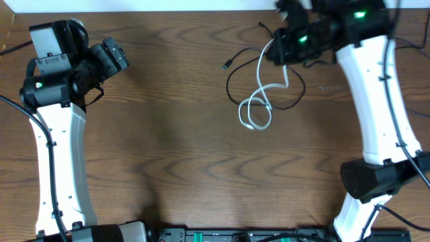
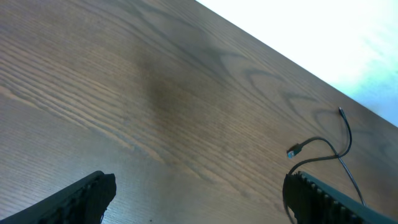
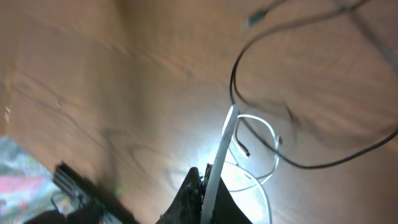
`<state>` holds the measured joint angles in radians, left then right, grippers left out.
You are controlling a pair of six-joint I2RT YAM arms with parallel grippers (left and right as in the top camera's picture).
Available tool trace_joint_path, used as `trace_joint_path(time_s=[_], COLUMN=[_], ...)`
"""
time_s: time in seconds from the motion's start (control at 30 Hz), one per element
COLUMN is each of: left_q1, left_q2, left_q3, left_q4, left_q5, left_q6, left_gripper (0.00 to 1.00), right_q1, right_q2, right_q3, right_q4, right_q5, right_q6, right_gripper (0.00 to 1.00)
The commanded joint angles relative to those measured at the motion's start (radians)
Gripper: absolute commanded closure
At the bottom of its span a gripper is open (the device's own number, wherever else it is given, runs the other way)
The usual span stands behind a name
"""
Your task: Untangle cables
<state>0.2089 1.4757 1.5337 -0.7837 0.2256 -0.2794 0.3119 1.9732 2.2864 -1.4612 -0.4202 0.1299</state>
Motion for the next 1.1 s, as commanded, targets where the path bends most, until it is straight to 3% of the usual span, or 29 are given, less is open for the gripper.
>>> trace_joint_path(time_s=[0.0,0.27,0.57,1.07], left_q1=[0.004,0.004,0.004,0.004], left_q2=[0.008,0.008,0.008,0.008], left_q3=[0.002,0.002,0.002,0.002], left_q4=[-0.001,-0.001,-0.001,-0.001], left_q5=[-0.014,-0.014,-0.014,-0.014], left_q6=[0.017,0.017,0.017,0.017], left_gripper=[0.08,0.08,0.08,0.08], right_q1=[0.045,0.102,0.084,0.024], right_q2=[0.039,0.043,0.037,0.002], right_q3=[-0.064,-0.243,-0.134,0.124], right_q4=[-0.006,-0.018,-0.24,-0.226], right_q5=[0.041,-0.014,-0.542,-0.499], right_q6=[0.004,-0.095,-0.505,-0.482], right_gripper=[0.99,0.99,0.99,0.99])
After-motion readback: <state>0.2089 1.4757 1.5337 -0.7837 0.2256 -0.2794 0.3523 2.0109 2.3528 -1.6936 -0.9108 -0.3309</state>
